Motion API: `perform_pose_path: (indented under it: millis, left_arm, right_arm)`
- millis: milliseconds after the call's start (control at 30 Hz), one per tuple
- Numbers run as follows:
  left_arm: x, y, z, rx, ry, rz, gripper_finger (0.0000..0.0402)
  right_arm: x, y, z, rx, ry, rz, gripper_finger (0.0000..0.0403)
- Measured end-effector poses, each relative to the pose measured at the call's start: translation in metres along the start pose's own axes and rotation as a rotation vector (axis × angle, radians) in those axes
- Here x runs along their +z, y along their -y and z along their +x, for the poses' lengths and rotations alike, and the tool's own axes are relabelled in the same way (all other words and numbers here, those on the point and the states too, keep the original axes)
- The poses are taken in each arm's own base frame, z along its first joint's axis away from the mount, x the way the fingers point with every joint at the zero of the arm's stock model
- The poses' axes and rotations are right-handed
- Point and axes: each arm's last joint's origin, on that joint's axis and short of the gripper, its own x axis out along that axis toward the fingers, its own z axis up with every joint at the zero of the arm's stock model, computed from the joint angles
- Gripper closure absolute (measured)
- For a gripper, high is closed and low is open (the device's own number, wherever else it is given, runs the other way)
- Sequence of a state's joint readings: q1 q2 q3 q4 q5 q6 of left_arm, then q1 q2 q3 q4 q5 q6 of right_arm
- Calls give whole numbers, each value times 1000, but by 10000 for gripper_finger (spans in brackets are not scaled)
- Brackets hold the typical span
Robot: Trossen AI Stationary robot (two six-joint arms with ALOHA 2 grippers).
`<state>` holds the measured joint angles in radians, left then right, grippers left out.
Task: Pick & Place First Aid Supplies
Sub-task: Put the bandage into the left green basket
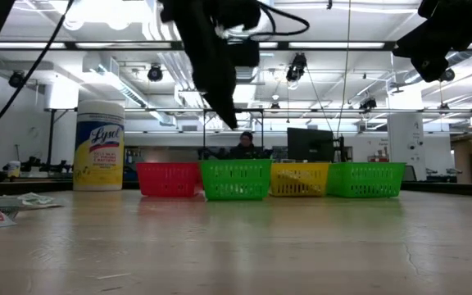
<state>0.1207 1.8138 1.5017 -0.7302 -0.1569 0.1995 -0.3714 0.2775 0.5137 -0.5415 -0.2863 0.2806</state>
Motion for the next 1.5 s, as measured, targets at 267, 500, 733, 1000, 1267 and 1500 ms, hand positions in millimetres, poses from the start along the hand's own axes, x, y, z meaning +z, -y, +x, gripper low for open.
perform_pose_path:
  millis: [267,500,733,1000,1267,1500]
  left_arm:
    - [1,-8,-57,-11,-204,-356,246]
    - [-22,-1,-79,7,-389,-628,246]
    - [-33,25,-86,30,-523,-756,246]
    - [-42,62,-82,52,-594,-878,246]
    - [-57,96,-73,120,-656,-1011,246]
    - [-75,117,-66,130,-618,-1124,246]
  right_arm:
    - [0,0,0,0,0,-3,335]
    - [0,0,0,0,0,-3,325]
    - [0,0,0,0,0,-3,316]
    - [0,0,0,0,-1,-3,326]
    - [0,0,0,0,-1,-3,334]
    - [0,0,0,0,0,-3,323]
